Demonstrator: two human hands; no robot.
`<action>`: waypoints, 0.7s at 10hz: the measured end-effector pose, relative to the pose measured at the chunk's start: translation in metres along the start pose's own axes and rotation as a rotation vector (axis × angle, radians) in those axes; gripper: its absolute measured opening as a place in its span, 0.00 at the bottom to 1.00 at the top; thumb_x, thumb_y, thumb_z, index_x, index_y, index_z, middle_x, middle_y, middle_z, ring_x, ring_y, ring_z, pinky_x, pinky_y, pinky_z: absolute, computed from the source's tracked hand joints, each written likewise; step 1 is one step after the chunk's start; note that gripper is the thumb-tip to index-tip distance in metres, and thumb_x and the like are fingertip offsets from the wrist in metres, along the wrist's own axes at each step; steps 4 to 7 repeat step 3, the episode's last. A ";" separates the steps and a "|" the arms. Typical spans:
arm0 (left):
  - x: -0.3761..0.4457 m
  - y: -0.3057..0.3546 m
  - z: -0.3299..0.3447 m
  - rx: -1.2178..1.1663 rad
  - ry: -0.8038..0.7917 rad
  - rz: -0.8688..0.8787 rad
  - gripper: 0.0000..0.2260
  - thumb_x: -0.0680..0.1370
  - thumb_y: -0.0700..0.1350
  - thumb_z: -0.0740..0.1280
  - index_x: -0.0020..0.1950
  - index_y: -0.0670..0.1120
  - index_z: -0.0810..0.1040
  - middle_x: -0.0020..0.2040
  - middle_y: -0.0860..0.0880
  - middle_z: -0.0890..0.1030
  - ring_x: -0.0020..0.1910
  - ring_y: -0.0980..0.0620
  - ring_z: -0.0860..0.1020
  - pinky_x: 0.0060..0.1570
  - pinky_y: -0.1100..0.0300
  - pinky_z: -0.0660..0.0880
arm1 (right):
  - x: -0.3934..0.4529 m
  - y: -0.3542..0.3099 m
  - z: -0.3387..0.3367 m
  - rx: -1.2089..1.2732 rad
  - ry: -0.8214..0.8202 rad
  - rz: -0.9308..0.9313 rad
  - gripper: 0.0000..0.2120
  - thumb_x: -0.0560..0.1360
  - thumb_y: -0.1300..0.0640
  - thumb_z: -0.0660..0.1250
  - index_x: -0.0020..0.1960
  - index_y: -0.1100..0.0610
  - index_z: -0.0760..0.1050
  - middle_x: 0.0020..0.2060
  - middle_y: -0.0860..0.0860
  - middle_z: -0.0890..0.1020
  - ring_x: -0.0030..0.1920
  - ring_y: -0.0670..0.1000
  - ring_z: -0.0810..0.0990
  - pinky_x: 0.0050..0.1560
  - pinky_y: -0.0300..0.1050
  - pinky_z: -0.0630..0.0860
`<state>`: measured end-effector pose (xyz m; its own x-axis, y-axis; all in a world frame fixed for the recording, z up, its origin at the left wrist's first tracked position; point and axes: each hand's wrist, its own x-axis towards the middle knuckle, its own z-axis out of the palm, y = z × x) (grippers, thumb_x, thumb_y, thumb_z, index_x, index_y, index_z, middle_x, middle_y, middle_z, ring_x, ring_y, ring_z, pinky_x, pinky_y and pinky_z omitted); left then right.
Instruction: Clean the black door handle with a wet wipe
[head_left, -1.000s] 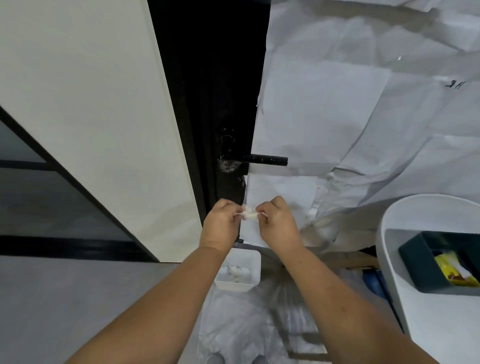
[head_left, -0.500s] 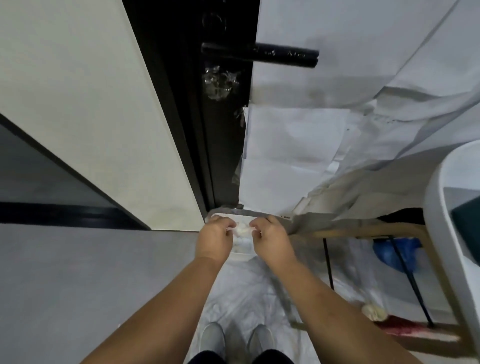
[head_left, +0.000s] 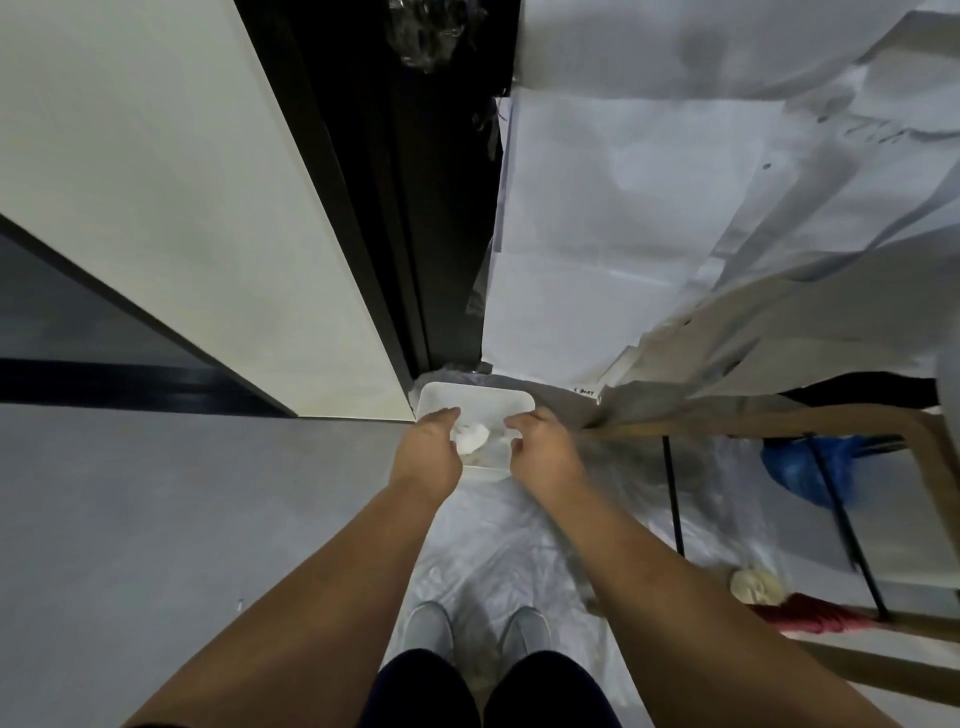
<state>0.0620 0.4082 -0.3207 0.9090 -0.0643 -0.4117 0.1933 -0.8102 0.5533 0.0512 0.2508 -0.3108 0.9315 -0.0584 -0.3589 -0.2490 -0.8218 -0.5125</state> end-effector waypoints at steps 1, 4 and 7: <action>-0.010 0.005 -0.011 0.007 0.004 -0.039 0.21 0.81 0.39 0.61 0.74 0.49 0.69 0.70 0.47 0.74 0.66 0.47 0.74 0.63 0.58 0.70 | -0.009 -0.004 -0.011 -0.003 -0.001 0.016 0.16 0.74 0.64 0.61 0.60 0.56 0.77 0.58 0.53 0.74 0.52 0.54 0.79 0.56 0.41 0.73; -0.034 0.043 -0.053 0.063 0.098 0.047 0.18 0.81 0.39 0.61 0.72 0.47 0.73 0.67 0.46 0.77 0.65 0.47 0.75 0.61 0.58 0.71 | -0.029 -0.023 -0.049 0.012 0.055 -0.010 0.15 0.75 0.62 0.60 0.60 0.56 0.77 0.60 0.52 0.73 0.54 0.53 0.78 0.59 0.42 0.72; -0.034 0.043 -0.053 0.063 0.098 0.047 0.18 0.81 0.39 0.61 0.72 0.47 0.73 0.67 0.46 0.77 0.65 0.47 0.75 0.61 0.58 0.71 | -0.029 -0.023 -0.049 0.012 0.055 -0.010 0.15 0.75 0.62 0.60 0.60 0.56 0.77 0.60 0.52 0.73 0.54 0.53 0.78 0.59 0.42 0.72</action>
